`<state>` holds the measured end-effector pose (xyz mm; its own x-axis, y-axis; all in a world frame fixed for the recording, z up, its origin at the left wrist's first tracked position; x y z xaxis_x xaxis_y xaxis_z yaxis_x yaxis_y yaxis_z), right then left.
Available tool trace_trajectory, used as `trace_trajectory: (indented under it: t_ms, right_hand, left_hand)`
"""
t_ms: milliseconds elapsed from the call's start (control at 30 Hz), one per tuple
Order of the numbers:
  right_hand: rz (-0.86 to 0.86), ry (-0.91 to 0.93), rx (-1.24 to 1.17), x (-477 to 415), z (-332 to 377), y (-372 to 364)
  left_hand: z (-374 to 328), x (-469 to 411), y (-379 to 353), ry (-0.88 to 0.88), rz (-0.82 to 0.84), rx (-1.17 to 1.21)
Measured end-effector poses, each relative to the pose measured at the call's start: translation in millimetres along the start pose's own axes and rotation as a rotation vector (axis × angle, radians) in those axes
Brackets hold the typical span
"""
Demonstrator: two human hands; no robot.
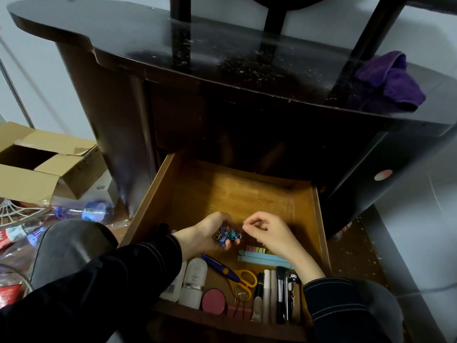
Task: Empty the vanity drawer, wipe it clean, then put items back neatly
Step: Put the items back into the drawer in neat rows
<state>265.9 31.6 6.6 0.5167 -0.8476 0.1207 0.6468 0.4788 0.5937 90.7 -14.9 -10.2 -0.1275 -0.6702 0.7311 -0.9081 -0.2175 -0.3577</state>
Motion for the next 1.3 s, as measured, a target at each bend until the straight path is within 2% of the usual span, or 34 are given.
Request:
trace_trajectory:
  t_ms: [200,533,700,900,967,1067,1133,1200,1300]
  right_hand:
    - [0.104,0.011,-0.057,4,6,-8]
    - [-0.064,-0.161,-0.178,2,1,0]
    - [-0.048,-0.264,-0.336,1,-1,-4]
    - [-0.123,-0.313,-0.553,-1,-5,7]
    - [-0.178,-0.246,-0.408,-1,-7,11]
    - [-0.281,-0.153,0.144,-1,-12,12]
    - [-0.298,-0.169,0.393,0,-19,13]
    - [-0.274,-0.199,0.516,2,-26,16]
    - [-0.194,-0.264,0.569,4,-33,18]
  left_hand:
    - [2,-7,3,0.023,0.036,-0.003]
    - [0,-9,0,-0.023,0.134,-0.041]
    - [0,-8,-1,-0.062,0.057,-0.083]
    - [-6,-12,4,-0.174,-0.041,0.069]
    - [-7,-12,7,-0.179,-0.034,0.08]
    - [-5,-11,7,-0.155,0.004,0.06]
    - [-4,-11,6,-0.148,0.011,0.036]
    - [-4,-11,7,-0.144,0.012,0.022]
    - [-4,-11,7,-0.147,0.013,0.019]
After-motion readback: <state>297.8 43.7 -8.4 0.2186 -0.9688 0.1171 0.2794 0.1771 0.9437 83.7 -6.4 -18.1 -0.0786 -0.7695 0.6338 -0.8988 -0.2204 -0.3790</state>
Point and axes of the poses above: each hand's wrist, its own x-axis away from the middle knuckle, its own y-axis out of the back of the hand, z = x × y, the point moved 2 cm from there along -x, towards the middle knuckle, and after that the axes turned 1 degree about -z, right-handed, at the moved point
